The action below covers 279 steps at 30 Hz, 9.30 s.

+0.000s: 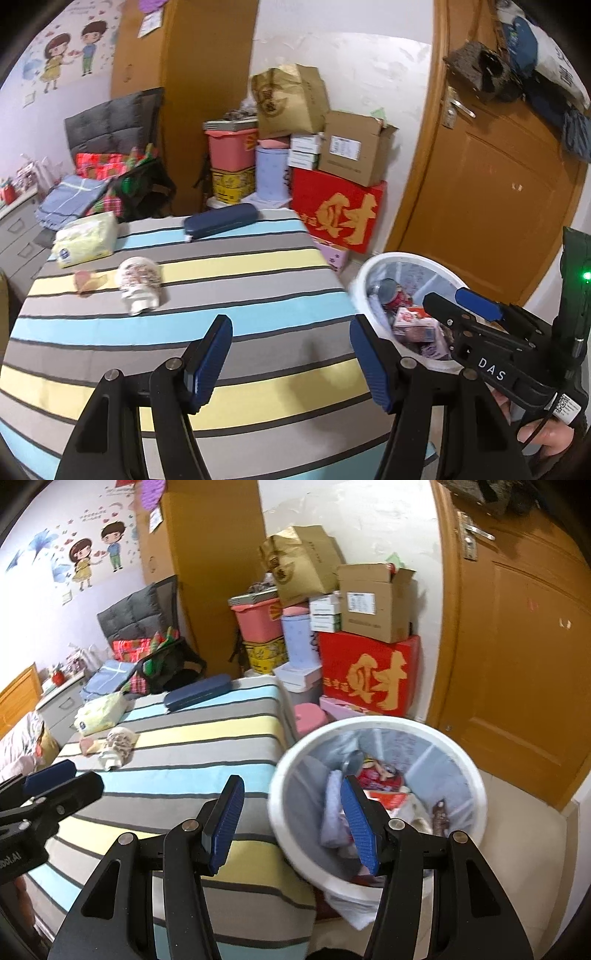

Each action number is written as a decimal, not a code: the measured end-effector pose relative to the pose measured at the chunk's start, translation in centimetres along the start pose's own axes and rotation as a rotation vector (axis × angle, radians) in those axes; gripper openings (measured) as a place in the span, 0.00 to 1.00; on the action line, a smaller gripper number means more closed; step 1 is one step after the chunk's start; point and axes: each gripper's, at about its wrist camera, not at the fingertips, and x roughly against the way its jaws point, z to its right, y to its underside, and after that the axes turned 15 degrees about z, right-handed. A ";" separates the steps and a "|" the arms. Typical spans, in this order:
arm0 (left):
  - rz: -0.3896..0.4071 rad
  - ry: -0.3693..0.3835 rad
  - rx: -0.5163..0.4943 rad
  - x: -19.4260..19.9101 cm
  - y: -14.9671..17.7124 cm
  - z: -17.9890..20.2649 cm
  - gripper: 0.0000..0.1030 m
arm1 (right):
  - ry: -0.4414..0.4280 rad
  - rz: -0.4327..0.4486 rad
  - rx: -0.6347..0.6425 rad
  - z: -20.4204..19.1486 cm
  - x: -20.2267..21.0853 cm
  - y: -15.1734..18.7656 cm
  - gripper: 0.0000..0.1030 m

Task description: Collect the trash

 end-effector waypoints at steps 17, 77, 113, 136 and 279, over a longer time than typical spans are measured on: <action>0.005 -0.243 0.117 3.6 1.0 -14.5 0.64 | -0.153 -0.036 0.066 -8.2 -2.6 -0.1 0.54; -0.224 0.029 0.102 -13.5 1.8 -26.7 0.73 | -0.281 -0.304 0.067 -15.9 -13.5 0.7 0.49; -0.176 -0.181 0.072 -11.7 1.7 -25.9 0.44 | -0.297 -0.279 0.046 -15.4 -12.3 1.5 0.48; -0.009 -0.058 -0.007 -0.5 -1.9 -10.4 0.44 | -0.217 -0.109 -0.045 -7.7 -3.5 -0.9 0.49; 0.144 -0.062 -0.107 10.8 7.8 10.1 0.61 | 0.110 0.166 -0.030 1.7 12.3 5.5 0.58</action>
